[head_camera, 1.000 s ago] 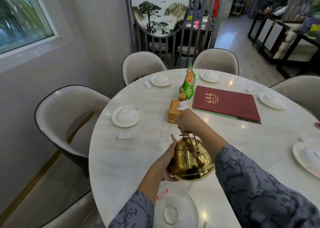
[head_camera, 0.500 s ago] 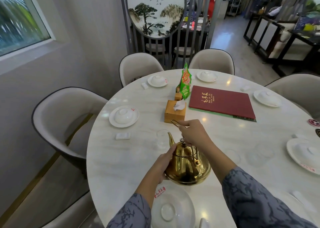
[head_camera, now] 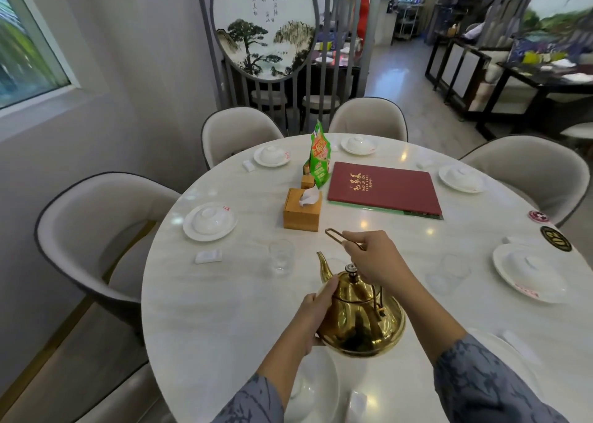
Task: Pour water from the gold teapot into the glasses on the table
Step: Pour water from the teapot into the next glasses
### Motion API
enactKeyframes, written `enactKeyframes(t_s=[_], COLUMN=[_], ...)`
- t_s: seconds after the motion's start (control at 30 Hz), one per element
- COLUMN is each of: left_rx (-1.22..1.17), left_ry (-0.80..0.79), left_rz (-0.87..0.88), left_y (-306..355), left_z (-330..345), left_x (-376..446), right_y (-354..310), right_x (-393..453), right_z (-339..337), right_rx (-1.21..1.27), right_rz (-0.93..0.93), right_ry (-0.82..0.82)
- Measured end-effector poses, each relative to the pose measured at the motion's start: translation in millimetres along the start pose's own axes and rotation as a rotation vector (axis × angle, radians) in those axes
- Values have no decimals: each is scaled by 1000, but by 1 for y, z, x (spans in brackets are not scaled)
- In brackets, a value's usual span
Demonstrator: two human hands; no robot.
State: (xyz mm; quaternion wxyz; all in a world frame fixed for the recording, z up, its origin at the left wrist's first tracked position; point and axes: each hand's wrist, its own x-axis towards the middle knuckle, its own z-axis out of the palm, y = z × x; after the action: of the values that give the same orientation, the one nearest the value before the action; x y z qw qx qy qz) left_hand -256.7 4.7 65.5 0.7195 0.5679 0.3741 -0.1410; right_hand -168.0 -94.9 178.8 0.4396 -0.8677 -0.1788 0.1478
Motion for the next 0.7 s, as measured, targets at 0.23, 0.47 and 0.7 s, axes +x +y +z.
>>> enactKeyframes(t_s=[0.23,0.47,0.7], left_rx=[-37,-76,-129], left_ry=[-31,-92,-126], left_rz=[-8,-74,-187], left_y=[-13,-13,-8], left_z=[34,45,43], left_x=[-1,-3,6], right_y=[25,28,22], right_x=[-13,-2,18], right_z=[-19,-21,-15], right_rx=[-121,-129,-145], right_rz=[-9,42,126], right_ry=[32,-12,-79])
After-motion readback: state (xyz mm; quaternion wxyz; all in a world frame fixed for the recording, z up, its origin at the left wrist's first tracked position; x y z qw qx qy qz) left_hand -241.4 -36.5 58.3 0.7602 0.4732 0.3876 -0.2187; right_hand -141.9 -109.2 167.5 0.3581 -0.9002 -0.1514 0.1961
